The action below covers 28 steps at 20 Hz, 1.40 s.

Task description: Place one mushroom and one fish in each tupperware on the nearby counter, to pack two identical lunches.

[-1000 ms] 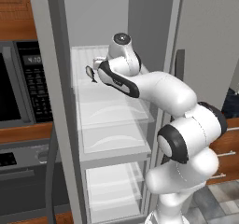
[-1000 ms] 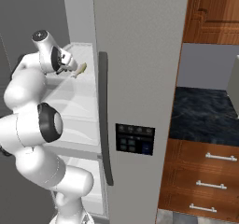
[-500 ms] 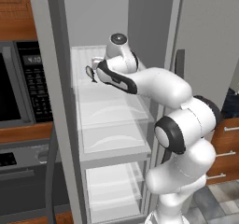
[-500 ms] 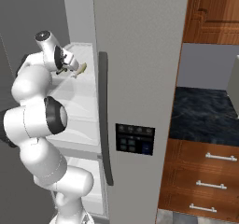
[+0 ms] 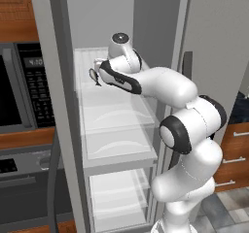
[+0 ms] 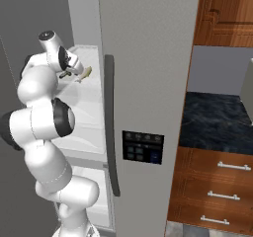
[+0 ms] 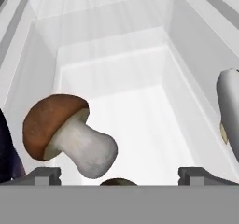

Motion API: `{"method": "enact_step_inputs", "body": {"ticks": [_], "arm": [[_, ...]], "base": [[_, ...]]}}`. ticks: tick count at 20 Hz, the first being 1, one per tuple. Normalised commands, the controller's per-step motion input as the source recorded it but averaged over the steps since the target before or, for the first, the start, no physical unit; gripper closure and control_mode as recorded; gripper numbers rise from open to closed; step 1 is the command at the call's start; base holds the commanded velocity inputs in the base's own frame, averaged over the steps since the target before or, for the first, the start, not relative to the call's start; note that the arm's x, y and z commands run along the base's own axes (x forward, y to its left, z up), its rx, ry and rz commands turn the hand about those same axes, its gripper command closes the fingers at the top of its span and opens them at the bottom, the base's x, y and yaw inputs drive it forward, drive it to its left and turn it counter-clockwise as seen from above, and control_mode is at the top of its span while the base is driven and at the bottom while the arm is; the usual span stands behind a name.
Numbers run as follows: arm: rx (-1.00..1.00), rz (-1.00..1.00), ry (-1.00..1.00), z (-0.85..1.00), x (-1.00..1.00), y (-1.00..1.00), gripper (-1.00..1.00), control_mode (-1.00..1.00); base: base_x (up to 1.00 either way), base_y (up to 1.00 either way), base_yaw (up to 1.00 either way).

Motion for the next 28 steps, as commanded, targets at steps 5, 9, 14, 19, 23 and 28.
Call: {"method": "enact_step_inputs", "body": {"ticks": [5, 9, 14, 19, 23, 28], "arm": [[0.0, -0.04, 0.03, -0.06, -0.14, 0.09, -1.0, -1.0], [0.0, -0.04, 0.0, -0.03, -0.11, 0.03, -1.0, -1.0], [0.0, -0.05, 0.01, -0.19, -0.06, 0.0, -1.0, -1.0], [0.0, -0.06, 0.03, -0.24, 0.0, 0.0, -1.0, -1.0], [0.0, -0.04, 0.14, -0.45, 0.0, 0.04, -1.0, -1.0], [0.0, -0.03, 0.18, -0.37, 0.0, 0.15, 1.0, -1.0]], "base": [[0.0, 0.0, 0.0], [0.0, 0.0, 0.0], [0.0, 0.0, 0.0], [0.0, 0.0, 0.0], [0.0, 0.0, 0.0], [0.0, 0.0, 0.0]]}}
